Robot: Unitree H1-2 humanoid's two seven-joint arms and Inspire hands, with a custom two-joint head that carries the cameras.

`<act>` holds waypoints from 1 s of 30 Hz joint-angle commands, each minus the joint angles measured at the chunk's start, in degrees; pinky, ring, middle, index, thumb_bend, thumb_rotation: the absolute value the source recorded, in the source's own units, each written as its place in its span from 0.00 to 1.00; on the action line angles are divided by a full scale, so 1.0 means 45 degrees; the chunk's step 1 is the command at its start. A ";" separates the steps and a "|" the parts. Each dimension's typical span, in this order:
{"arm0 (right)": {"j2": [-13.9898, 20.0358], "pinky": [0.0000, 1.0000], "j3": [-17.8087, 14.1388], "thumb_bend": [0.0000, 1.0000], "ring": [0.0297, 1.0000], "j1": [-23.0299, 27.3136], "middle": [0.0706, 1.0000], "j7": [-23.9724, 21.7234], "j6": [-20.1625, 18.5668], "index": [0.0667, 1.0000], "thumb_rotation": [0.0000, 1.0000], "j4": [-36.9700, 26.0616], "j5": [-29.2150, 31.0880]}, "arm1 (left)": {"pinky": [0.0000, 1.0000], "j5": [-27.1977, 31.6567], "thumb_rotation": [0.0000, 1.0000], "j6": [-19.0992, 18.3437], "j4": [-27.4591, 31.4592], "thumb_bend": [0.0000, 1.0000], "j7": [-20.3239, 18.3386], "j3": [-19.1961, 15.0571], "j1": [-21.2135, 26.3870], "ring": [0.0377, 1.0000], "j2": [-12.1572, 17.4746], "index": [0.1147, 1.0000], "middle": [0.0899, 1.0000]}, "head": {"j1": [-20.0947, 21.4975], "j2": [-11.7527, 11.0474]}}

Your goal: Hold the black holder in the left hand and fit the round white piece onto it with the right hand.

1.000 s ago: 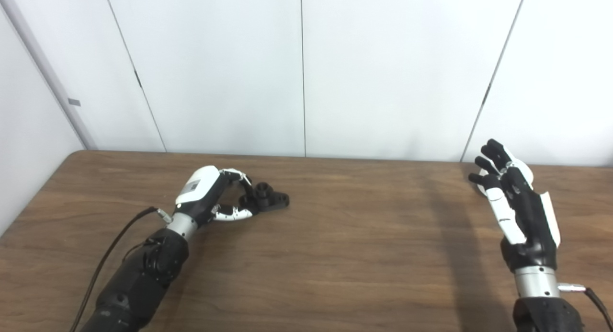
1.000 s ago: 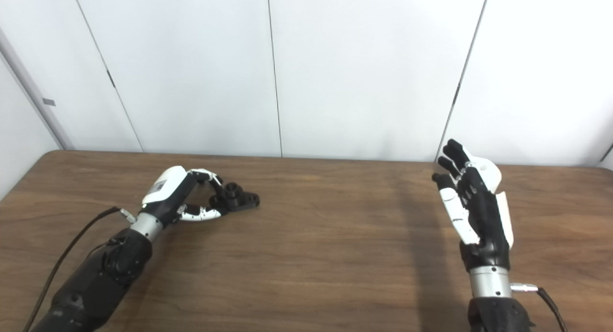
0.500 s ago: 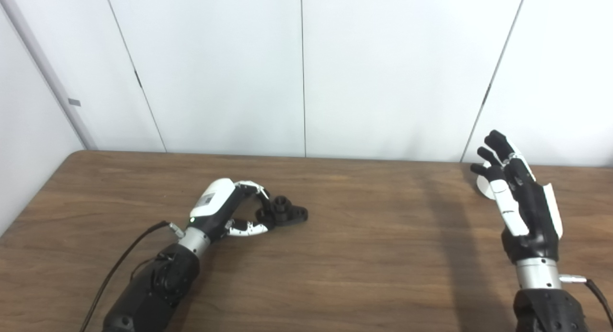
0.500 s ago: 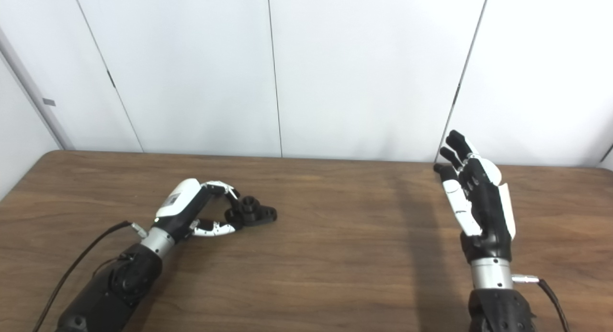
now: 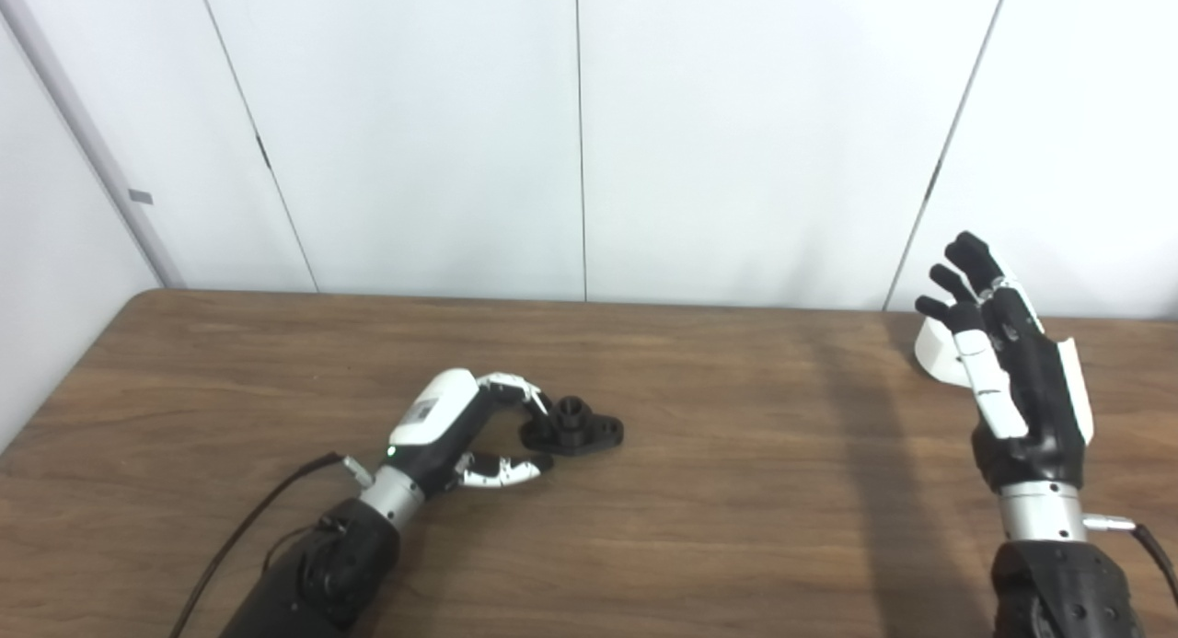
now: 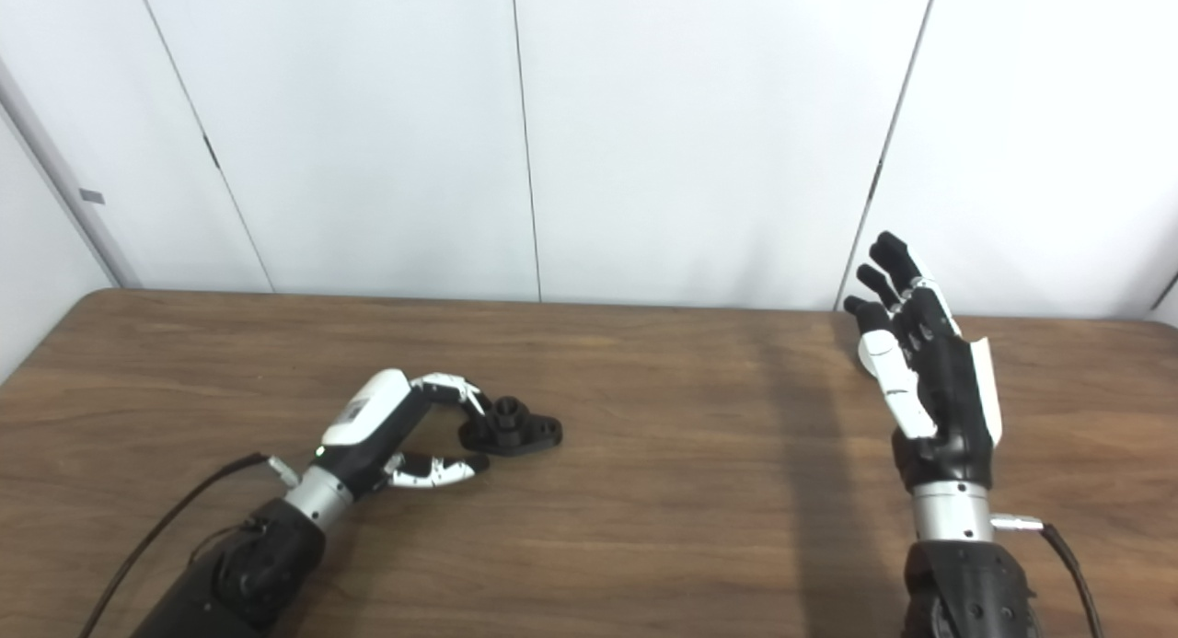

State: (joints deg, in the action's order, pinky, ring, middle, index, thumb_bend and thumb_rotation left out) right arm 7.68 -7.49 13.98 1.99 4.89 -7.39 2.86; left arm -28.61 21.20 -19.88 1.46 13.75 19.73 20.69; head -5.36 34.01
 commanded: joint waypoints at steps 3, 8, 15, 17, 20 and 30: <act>0.0187 0.80 -0.0096 0.37 0.88 0.0591 0.90 0.0018 0.0284 0.87 0.67 -0.0605 -0.0076 | 0.75 0.0074 0.06 0.0257 0.0500 0.52 -0.0094 -0.0048 0.0085 0.77 0.0003 0.42 0.67 | 0.0023 0.0048; 0.0203 0.81 -0.0114 0.39 0.88 0.0616 0.90 0.0060 0.0313 0.87 0.70 -0.0666 -0.0186 | 0.83 -0.0128 0.06 0.0329 0.0700 0.52 -0.0006 -0.0011 -0.0166 0.76 -0.0044 0.42 0.67 | 0.0067 0.0083; 0.0092 0.80 -0.0221 0.41 0.87 0.0681 0.88 0.0128 0.0232 0.86 0.67 -0.0787 -0.0086 | 0.82 -0.0011 0.07 0.0432 0.0850 0.52 -0.0087 -0.0045 -0.0402 0.77 -0.0136 0.42 0.67 | 0.0097 0.0070; 0.0146 0.79 -0.0221 0.41 0.87 0.0671 0.89 0.0089 0.0361 0.86 0.67 -0.0725 -0.0096 | 0.80 0.0029 0.07 0.0442 0.0868 0.52 -0.0115 -0.0040 -0.0430 0.78 -0.0156 0.42 0.67 | 0.0105 0.0052; 0.0184 0.79 -0.0242 0.41 0.87 0.0643 0.89 0.0061 0.0447 0.86 0.66 -0.0637 -0.0069 | 0.79 0.0057 0.07 0.0683 0.0751 0.52 0.0066 -0.0084 -0.0418 0.77 -0.0194 0.42 0.67 | 0.0089 -0.0005; 0.0233 0.79 -0.0331 0.41 0.86 0.0550 0.88 0.0039 0.0656 0.86 0.67 -0.0442 -0.0065 | 0.74 0.0296 0.16 0.0689 0.1191 0.82 0.0318 -0.0859 -0.0334 0.78 -0.0246 0.58 0.75 | 0.0046 -0.0060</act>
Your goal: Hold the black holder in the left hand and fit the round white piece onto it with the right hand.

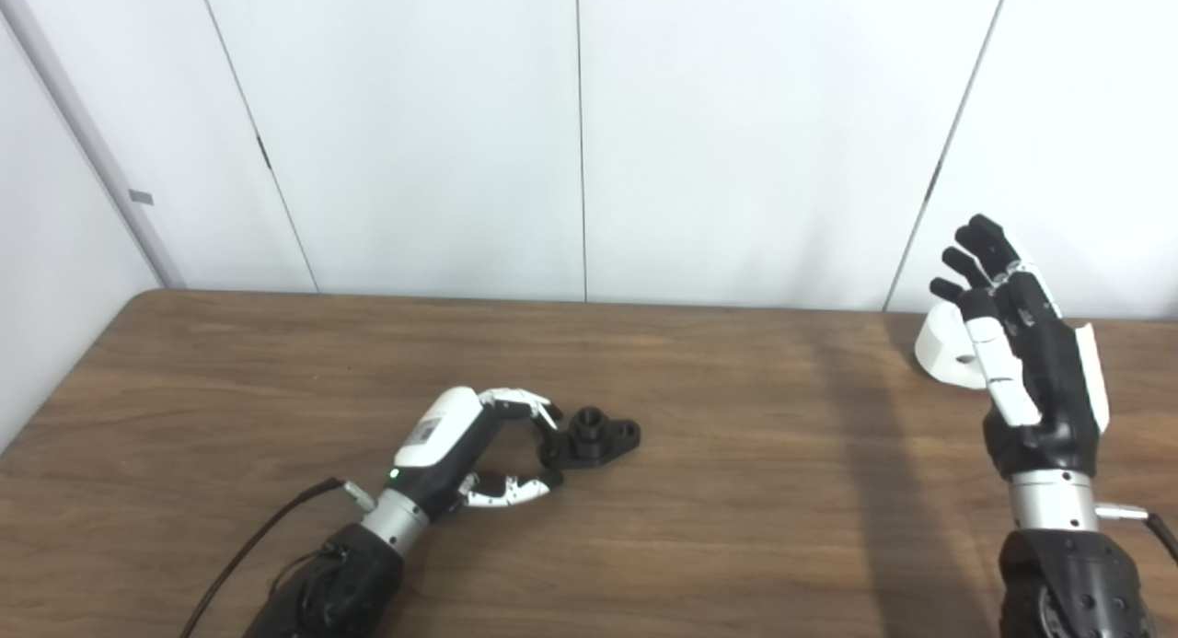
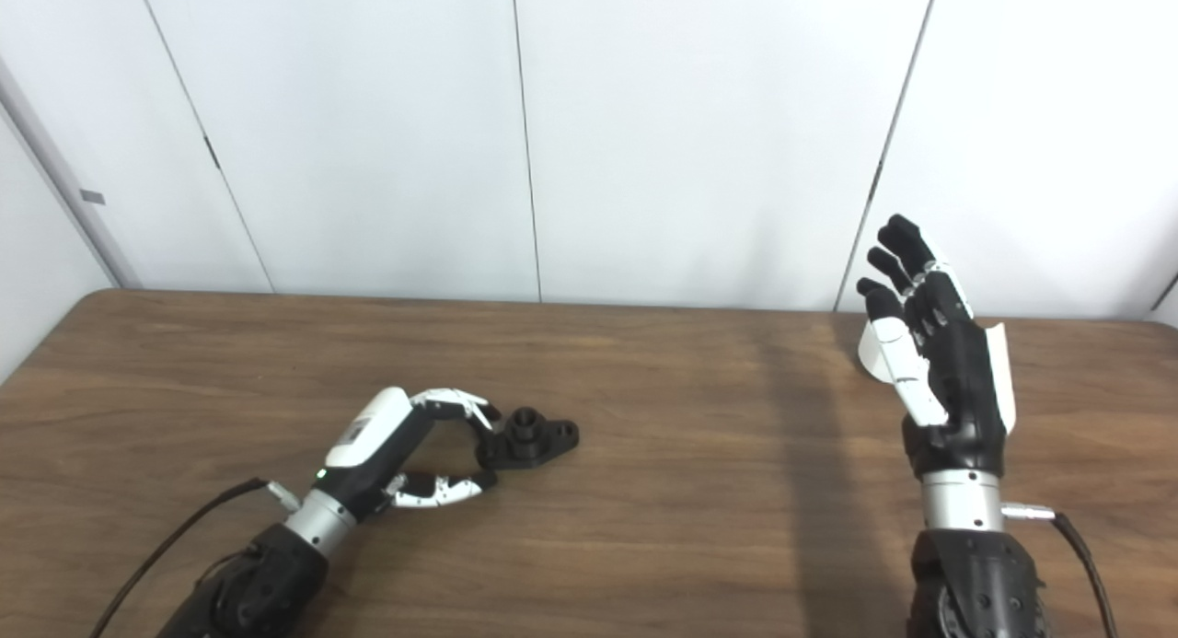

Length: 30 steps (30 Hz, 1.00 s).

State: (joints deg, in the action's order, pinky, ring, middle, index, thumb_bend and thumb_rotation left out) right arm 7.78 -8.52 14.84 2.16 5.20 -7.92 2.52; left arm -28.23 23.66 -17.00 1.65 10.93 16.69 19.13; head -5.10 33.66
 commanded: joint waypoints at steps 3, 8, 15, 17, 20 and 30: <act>0.0193 0.80 -0.0148 0.43 0.87 0.0330 0.88 -0.0014 0.0578 0.86 0.67 -0.0310 0.0101 | 0.71 0.0303 0.21 -0.0116 0.0564 0.97 0.0015 -0.0402 0.0463 0.80 0.0119 0.75 0.82 | -0.0147 -0.0064; 0.0216 0.78 -0.0153 0.42 0.87 0.0246 0.88 0.0006 0.0659 0.85 0.66 -0.0293 -0.0059 | 0.77 -0.0051 0.29 -0.0869 0.0336 1.00 -0.0398 -0.0380 0.0692 0.87 0.0244 0.90 0.91 | -0.0142 -0.0069; 0.0160 0.79 -0.0115 0.41 0.87 0.0160 0.89 0.0022 0.0507 0.86 0.68 -0.0489 -0.0200 | 0.88 -0.0974 0.36 -0.2718 0.0577 1.00 -0.1127 -0.0085 0.0924 0.95 0.0396 0.93 0.96 | -0.0067 0.0021; 0.0114 0.79 -0.0098 0.41 0.87 0.0166 0.89 0.0024 0.0504 0.86 0.68 -0.0515 -0.0203 | 0.94 -0.1357 0.40 -0.3287 0.0672 1.00 -0.1643 0.0212 0.1064 0.98 0.0575 0.95 0.99 | -0.0013 0.0047; 0.0050 0.79 -0.0072 0.41 0.87 0.0175 0.88 0.0060 0.0494 0.86 0.67 -0.0559 -0.0267 | 0.99 -0.1943 0.45 -0.3898 0.0765 1.00 -0.2265 0.0693 0.1283 1.00 0.0832 0.98 1.00 | 0.0065 0.0106; -0.0136 0.78 0.0123 0.39 0.87 0.0157 0.88 0.0149 0.0444 0.86 0.68 -0.0673 -0.0558 | 1.00 -0.3748 0.49 -0.3866 0.0594 1.00 -0.2039 0.1864 0.1929 1.00 0.1398 0.85 0.98 | 0.0316 0.0203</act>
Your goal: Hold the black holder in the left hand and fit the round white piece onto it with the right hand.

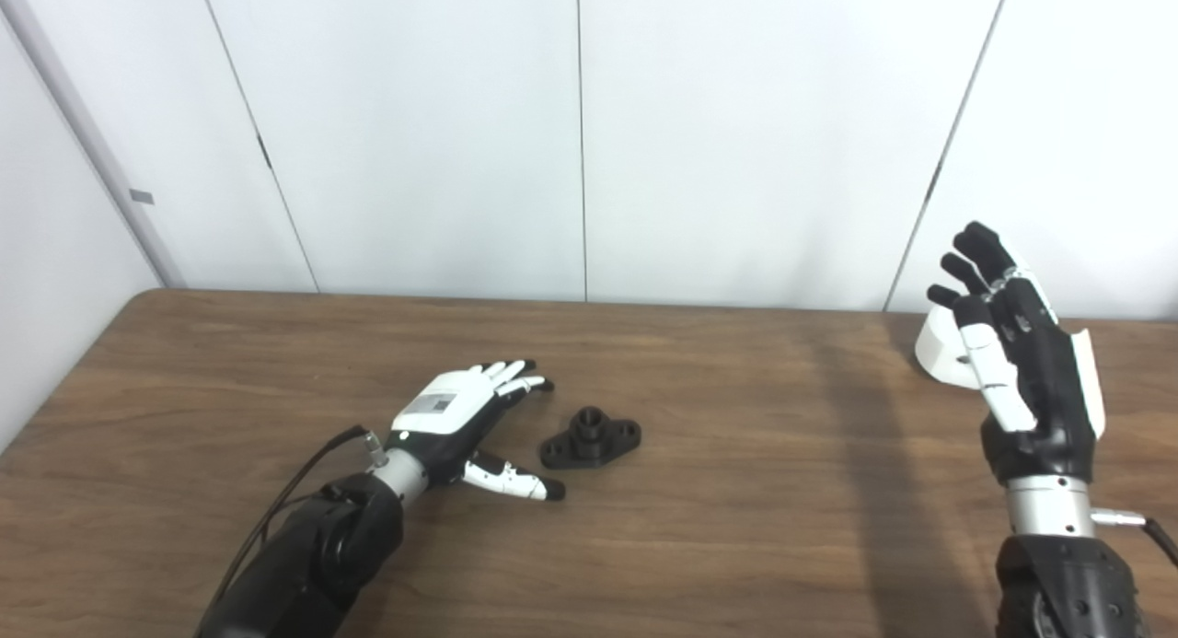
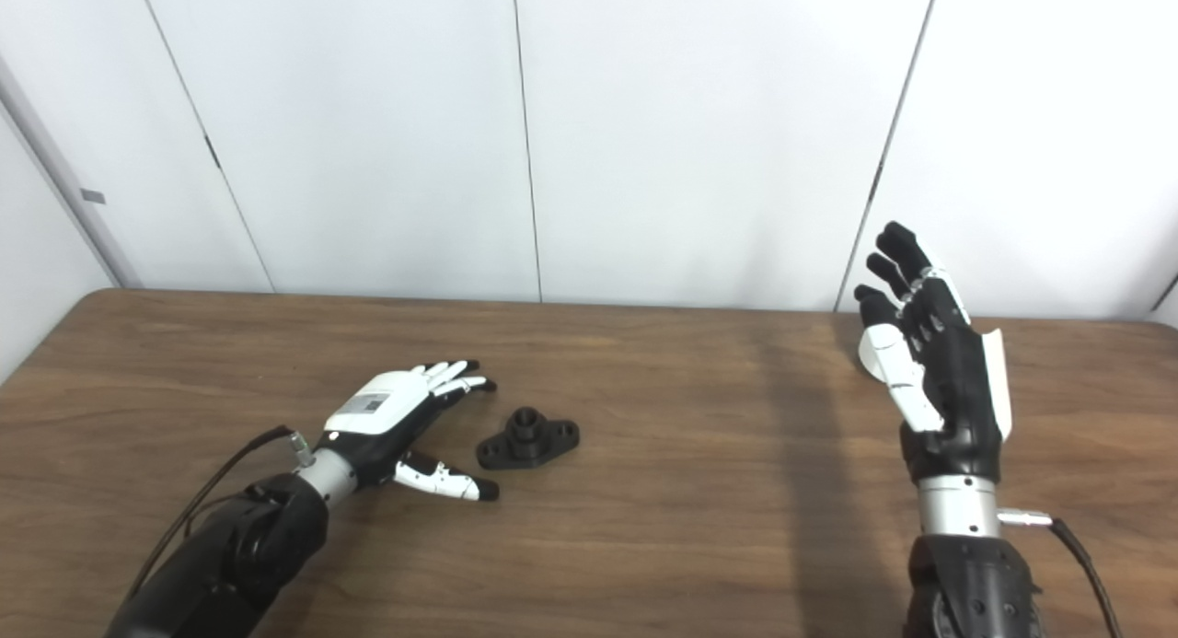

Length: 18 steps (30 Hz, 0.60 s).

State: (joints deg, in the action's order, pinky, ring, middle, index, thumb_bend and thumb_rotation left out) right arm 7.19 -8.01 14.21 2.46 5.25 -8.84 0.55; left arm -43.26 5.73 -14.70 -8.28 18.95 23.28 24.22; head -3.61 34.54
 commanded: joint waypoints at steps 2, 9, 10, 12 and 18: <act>-0.0039 0.78 0.0031 0.40 0.87 0.0291 0.88 0.0107 0.0396 0.86 0.68 -0.0499 -0.0130 | 1.00 -0.0480 0.48 0.0037 0.0058 1.00 0.0133 0.0142 0.0535 1.00 0.0314 0.84 0.98 | 0.0013 -0.0011; -0.0126 0.78 0.0098 0.42 0.87 0.0249 0.89 0.0201 0.0175 0.87 0.70 -0.0677 -0.0320 | 1.00 -0.0411 0.44 0.0430 -0.0173 1.00 0.0511 0.0220 0.0564 1.00 0.0279 0.78 0.97 | 0.0226 -0.0025; -0.0133 0.78 0.0107 0.42 0.87 0.0237 0.89 0.0204 0.0169 0.87 0.71 -0.0695 -0.0335 | 1.00 -0.0402 0.43 0.0554 -0.0221 1.00 0.0665 0.0240 0.0561 1.00 0.0234 0.76 0.96 | 0.0246 -0.0028; -0.0149 0.77 0.0121 0.43 0.86 0.0210 0.88 0.0204 0.0141 0.86 0.71 -0.0738 -0.0334 | 1.00 -0.0426 0.41 0.0752 -0.0314 1.00 0.0946 0.0274 0.0559 1.00 0.0152 0.72 0.94 | 0.0260 -0.0031; -0.0192 0.76 0.0100 0.41 0.86 0.0191 0.88 0.0283 0.0098 0.86 0.69 -0.0850 -0.0477 | 1.00 -0.0458 0.37 0.0735 -0.0420 1.00 0.1198 0.0396 0.0592 1.00 -0.0100 0.67 0.92 | 0.0294 -0.0040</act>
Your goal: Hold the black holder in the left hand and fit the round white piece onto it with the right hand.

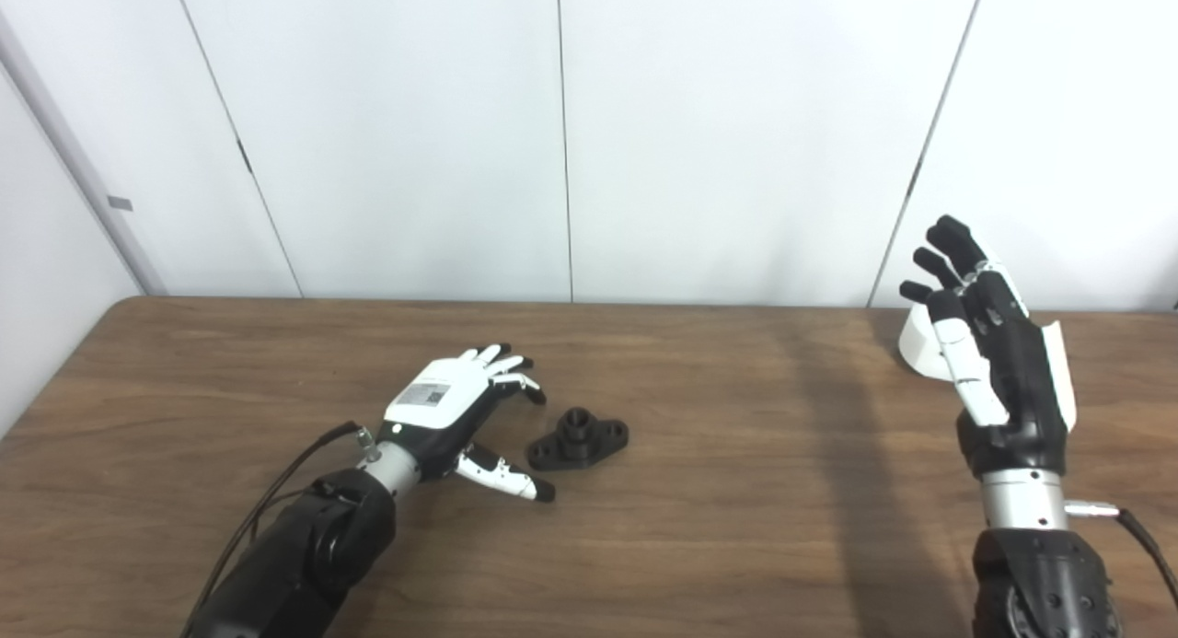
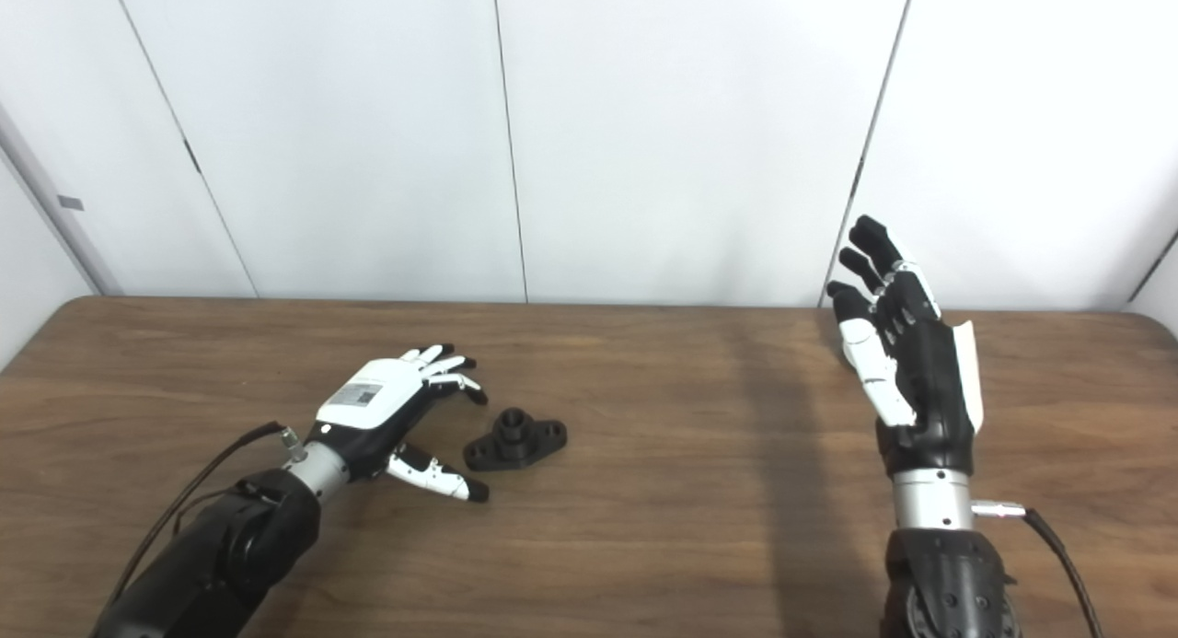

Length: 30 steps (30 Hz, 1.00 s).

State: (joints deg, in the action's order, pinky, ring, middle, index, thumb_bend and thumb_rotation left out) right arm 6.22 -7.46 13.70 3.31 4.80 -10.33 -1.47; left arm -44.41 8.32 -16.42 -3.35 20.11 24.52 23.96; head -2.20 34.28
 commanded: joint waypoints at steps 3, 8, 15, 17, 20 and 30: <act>0.0046 0.76 -0.0042 0.40 0.86 0.0334 0.88 0.0071 0.0226 0.86 0.69 -0.0506 0.0011 | 1.00 -0.0159 0.35 0.0271 -0.0187 1.00 0.0311 0.0216 0.0379 1.00 -0.0133 0.66 0.91 | 0.0084 0.0053; 0.0064 0.77 -0.0044 0.40 0.86 0.0358 0.88 0.0005 0.0275 0.86 0.67 -0.0418 0.0172 | 1.00 0.0021 0.33 0.0531 -0.0434 1.00 0.0747 0.0224 0.0404 0.97 -0.0353 0.62 0.89 | 0.0112 0.0037; -0.0019 0.78 0.0044 0.39 0.86 0.0294 0.88 0.0046 0.0221 0.86 0.67 -0.0515 0.0061 | 1.00 0.0001 0.33 0.0597 -0.0459 1.00 0.1056 0.0256 0.0361 0.95 -0.0619 0.61 0.87 | 0.0265 0.0095; -0.0048 0.77 0.0044 0.39 0.86 0.0274 0.89 0.0064 0.0177 0.86 0.68 -0.0590 0.0038 | 1.00 0.0071 0.33 0.0627 -0.0513 1.00 0.1039 0.0255 0.0373 0.96 -0.0654 0.60 0.87 | 0.0380 0.0127; -0.0102 0.77 0.0030 0.39 0.86 0.0262 0.88 0.0097 0.0115 0.86 0.68 -0.0689 -0.0015 | 1.00 0.0115 0.34 0.0697 -0.0613 1.00 0.1111 0.0252 0.0376 0.96 -0.0704 0.60 0.87 | 0.0490 0.0132; -0.0078 0.78 -0.0017 0.40 0.86 0.0204 0.88 0.0110 0.0236 0.87 0.69 -0.0654 -0.0074 | 1.00 0.0213 0.31 0.0599 -0.0649 1.00 0.1198 0.0268 0.0353 0.95 -0.0813 0.58 0.86 | 0.0461 0.0171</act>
State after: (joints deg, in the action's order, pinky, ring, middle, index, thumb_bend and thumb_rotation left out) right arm 5.59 -7.29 13.36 3.36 4.74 -11.55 -1.63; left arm -42.95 10.33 -19.82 2.04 20.75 25.00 20.43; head -0.09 34.98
